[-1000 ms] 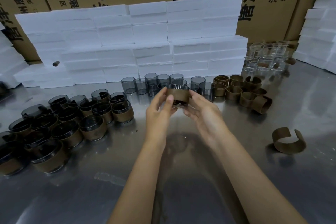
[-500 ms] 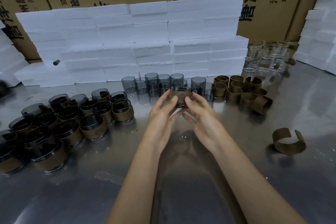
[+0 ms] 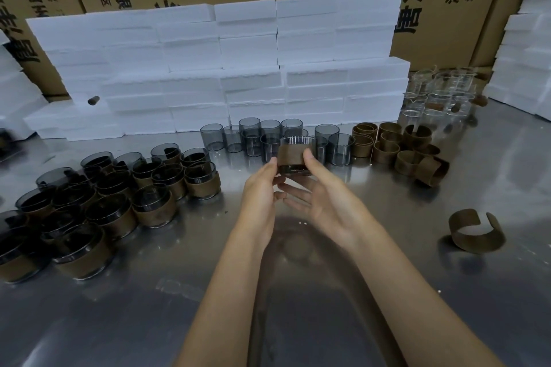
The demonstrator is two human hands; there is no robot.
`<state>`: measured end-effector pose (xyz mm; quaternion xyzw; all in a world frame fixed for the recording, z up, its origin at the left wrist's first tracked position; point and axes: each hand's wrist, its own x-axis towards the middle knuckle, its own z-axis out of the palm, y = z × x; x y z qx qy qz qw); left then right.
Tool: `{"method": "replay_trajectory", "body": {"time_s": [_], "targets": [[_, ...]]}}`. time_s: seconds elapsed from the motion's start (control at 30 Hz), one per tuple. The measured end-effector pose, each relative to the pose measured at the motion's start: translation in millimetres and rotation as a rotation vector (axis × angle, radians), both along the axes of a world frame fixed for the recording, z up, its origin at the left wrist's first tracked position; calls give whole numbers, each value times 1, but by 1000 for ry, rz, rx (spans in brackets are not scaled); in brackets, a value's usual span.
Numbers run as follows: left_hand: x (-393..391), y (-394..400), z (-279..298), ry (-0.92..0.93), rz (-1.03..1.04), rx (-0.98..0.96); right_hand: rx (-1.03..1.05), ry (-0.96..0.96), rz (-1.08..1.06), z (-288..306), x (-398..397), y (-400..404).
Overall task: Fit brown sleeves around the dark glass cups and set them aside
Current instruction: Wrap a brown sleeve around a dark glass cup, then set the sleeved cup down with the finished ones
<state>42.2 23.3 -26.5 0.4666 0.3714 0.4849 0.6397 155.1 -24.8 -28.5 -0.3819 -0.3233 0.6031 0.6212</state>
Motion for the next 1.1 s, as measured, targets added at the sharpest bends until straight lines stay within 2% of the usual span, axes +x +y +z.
{"method": "replay_trajectory", "body": {"time_s": [0.17, 0.27, 0.37, 0.43, 0.53, 0.6, 0.67, 0.77, 0.87, 1.1], "targets": [[-3, 1, 0, 38, 3, 26, 8, -152, -112, -5, -4, 1], [-5, 3, -1, 174, -12, 78, 74, -401, -211, -13, -4, 5], [-5, 4, -5, 299, 47, 119, 101, -731, -300, -24, -5, 12], [-8, 6, -6, 369, 107, 122, 97, -880, -298, -31, -6, 15], [-15, 9, -4, 605, 206, 132, 1, -974, -264, -38, -6, 17], [-21, 10, -3, 920, 302, 174, -22, -1041, -255, -41, -5, 17], [-27, 10, -4, 1172, 403, 241, -34, -1069, -248, -42, -4, 17], [-33, 11, -6, 1322, 542, 315, -63, -1033, -252, -41, -2, 18], [-38, 13, -9, 1354, 629, 315, -62, -1028, -254, -40, 0, 17], [-47, 18, -16, 1300, 696, 374, -85, -968, -252, -36, 3, 17]]}}
